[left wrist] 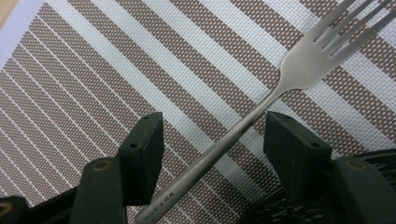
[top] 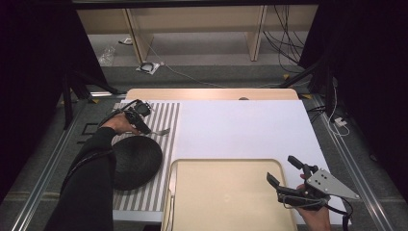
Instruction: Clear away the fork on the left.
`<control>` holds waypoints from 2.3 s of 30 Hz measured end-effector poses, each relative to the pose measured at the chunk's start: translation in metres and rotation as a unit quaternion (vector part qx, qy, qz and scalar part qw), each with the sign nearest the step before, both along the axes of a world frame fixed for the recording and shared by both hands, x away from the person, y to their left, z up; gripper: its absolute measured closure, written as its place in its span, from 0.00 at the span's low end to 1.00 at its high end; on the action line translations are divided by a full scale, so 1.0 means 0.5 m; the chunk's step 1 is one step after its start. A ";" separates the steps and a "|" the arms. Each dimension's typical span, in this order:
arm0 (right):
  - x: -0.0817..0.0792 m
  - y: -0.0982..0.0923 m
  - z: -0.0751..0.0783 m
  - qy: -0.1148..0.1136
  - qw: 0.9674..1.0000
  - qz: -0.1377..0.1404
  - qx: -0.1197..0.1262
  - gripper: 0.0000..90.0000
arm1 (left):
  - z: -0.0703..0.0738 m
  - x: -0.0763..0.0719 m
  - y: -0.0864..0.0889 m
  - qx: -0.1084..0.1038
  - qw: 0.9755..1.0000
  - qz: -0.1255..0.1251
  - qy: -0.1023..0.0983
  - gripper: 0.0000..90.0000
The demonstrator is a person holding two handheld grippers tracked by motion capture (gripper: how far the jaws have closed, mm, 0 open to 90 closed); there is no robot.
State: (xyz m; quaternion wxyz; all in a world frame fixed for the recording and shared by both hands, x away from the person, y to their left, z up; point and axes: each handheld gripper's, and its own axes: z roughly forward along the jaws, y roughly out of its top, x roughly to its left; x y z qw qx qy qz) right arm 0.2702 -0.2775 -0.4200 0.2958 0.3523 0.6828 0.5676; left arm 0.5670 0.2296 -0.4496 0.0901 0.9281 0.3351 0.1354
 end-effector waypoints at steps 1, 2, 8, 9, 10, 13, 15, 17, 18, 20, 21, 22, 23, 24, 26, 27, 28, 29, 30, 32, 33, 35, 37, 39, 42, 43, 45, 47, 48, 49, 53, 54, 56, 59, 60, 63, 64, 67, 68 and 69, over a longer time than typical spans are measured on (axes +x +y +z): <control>0.000 0.000 0.000 0.000 1.000 0.001 -0.001 0.15 | -0.001 0.000 0.000 0.002 1.000 0.000 0.000 0.45; 0.001 0.000 0.000 -0.001 1.000 0.002 0.000 0.15 | -0.003 0.000 -0.001 0.002 1.000 -0.002 0.002 0.46; 0.000 0.000 0.000 0.001 1.000 0.001 -0.001 0.15 | -0.006 0.000 -0.002 0.005 1.000 -0.009 0.008 0.50; 0.000 0.000 0.000 0.000 1.000 0.001 -0.001 0.15 | -0.006 0.000 -0.002 0.007 1.000 -0.012 0.010 0.51; 0.000 0.000 0.000 0.000 1.000 0.001 -0.001 0.15 | -0.006 0.000 -0.002 0.007 1.000 -0.012 0.010 0.52; 0.001 0.000 -0.001 -0.002 1.000 0.002 0.001 0.15 | -0.006 0.001 -0.002 0.010 1.000 -0.012 0.015 0.53; 0.001 0.001 -0.001 -0.001 1.000 0.002 0.001 0.15 | -0.007 0.001 -0.001 0.012 1.000 -0.013 0.016 0.54; 0.001 0.001 -0.001 -0.001 1.000 0.003 0.000 0.15 | -0.010 0.001 0.001 0.017 1.000 -0.015 0.019 0.55; 0.001 0.000 -0.001 -0.001 1.000 0.002 0.000 0.15 | -0.010 0.001 0.001 0.017 1.000 -0.015 0.019 0.56; 0.001 0.000 -0.001 -0.002 1.000 0.002 0.000 0.15 | -0.012 0.001 0.001 0.020 0.999 -0.017 0.021 0.57; 0.002 0.000 -0.002 -0.002 1.000 0.003 0.000 0.15 | -0.013 0.000 0.001 0.023 0.999 -0.018 0.021 0.58; 0.002 0.001 -0.002 -0.001 1.000 0.002 -0.001 0.15 | -0.013 0.000 0.001 0.023 0.999 -0.018 0.021 0.59; 0.002 0.001 -0.002 -0.001 1.000 0.002 -0.001 0.15 | -0.013 0.001 0.001 0.025 0.999 -0.018 0.020 0.59; 0.002 0.001 -0.002 -0.002 1.000 0.003 -0.002 0.15 | -0.012 0.002 0.001 0.023 0.999 -0.018 0.020 0.60; 0.002 0.001 -0.002 -0.004 1.000 0.003 -0.002 0.15 | -0.013 0.002 0.001 0.026 0.999 -0.019 0.023 0.62; 0.002 0.001 -0.002 -0.005 1.000 0.003 -0.002 0.15 | -0.013 0.002 0.000 0.028 0.999 -0.019 0.026 0.62; 0.002 0.001 -0.002 -0.005 1.000 0.003 -0.002 0.15 | -0.013 0.003 0.000 0.029 0.999 -0.018 0.026 0.62; 0.002 0.001 -0.002 -0.004 1.000 0.003 -0.002 0.15 | -0.013 0.003 0.000 0.028 0.999 -0.018 0.027 0.63; 0.001 0.001 -0.001 -0.003 1.000 0.002 -0.002 0.15 | -0.012 0.003 -0.002 0.030 0.999 -0.024 0.026 0.65; 0.001 0.001 -0.001 -0.003 1.000 0.002 -0.002 0.15 | -0.011 0.004 -0.003 0.030 0.999 -0.025 0.026 0.66; 0.001 0.001 -0.001 -0.003 1.000 0.002 -0.002 0.15 | -0.011 0.004 -0.004 0.031 0.999 -0.024 0.027 0.66; 0.001 0.001 -0.001 -0.003 1.000 0.002 -0.002 0.15 | -0.011 0.005 -0.005 0.034 0.999 -0.028 0.030 0.67; 0.001 0.001 -0.001 -0.003 1.000 0.002 -0.002 0.15 | -0.011 0.005 -0.006 0.035 0.998 -0.030 0.033 0.67; 0.001 0.001 -0.001 -0.002 1.000 0.002 -0.001 0.15 | -0.013 0.005 -0.006 0.036 0.998 -0.030 0.035 0.67; 0.000 0.001 -0.001 -0.002 1.000 0.002 -0.003 0.15 | -0.019 0.005 -0.005 0.038 0.998 -0.032 0.040 0.67; 0.000 0.001 -0.001 -0.001 1.000 0.002 -0.002 0.15 | -0.019 0.005 -0.005 0.038 0.998 -0.032 0.040 0.67; 0.001 0.000 -0.001 -0.002 1.000 0.002 -0.002 0.15 | -0.019 0.005 -0.004 0.038 0.998 -0.031 0.039 0.67; 0.001 0.000 -0.001 -0.002 1.000 0.002 -0.002 0.15 | -0.019 0.006 -0.003 0.038 0.998 -0.030 0.041 0.68; 0.001 0.000 -0.001 -0.002 1.000 0.002 -0.002 0.15 | -0.019 0.007 -0.003 0.038 0.998 -0.031 0.042 0.68; 0.000 0.001 -0.001 -0.001 1.000 0.002 -0.003 0.15 | -0.019 0.007 -0.003 0.037 0.998 -0.032 0.041 0.69; 0.000 0.000 -0.001 -0.001 1.000 0.002 -0.003 0.15 | -0.020 0.006 -0.006 0.038 0.998 -0.037 0.044 0.72; 0.000 0.000 -0.001 -0.001 1.000 0.002 -0.003 0.15 | -0.020 0.006 -0.006 0.038 0.998 -0.037 0.044 0.73; 0.000 0.000 -0.001 -0.002 1.000 0.002 -0.002 0.15 | -0.020 0.006 -0.005 0.035 0.998 -0.035 0.047 0.74; 0.000 0.000 -0.001 -0.003 1.000 0.002 -0.003 0.15 | -0.020 0.006 -0.005 0.033 0.998 -0.036 0.050 0.77; 0.000 0.000 -0.001 -0.002 1.000 0.001 -0.002 0.15 | -0.020 0.005 -0.006 0.033 0.998 -0.037 0.050 0.79; 0.000 0.000 -0.001 -0.003 1.000 0.001 -0.002 0.15 | -0.020 0.005 -0.007 0.033 0.997 -0.039 0.052 0.81; 0.000 0.000 -0.001 -0.002 1.000 0.001 -0.003 0.15 | -0.020 0.004 -0.007 0.030 0.997 -0.039 0.054 0.83; 0.000 0.000 -0.001 -0.001 1.000 0.002 -0.003 0.15 | -0.020 0.004 -0.007 0.027 0.997 -0.040 0.056 0.85; 0.000 0.000 -0.001 -0.001 1.000 0.002 -0.003 0.15 | -0.020 0.004 -0.007 0.026 0.997 -0.040 0.057 0.86; 0.000 0.000 -0.001 -0.001 1.000 0.002 -0.003 0.15 | -0.020 0.004 -0.007 0.026 0.997 -0.040 0.057 0.88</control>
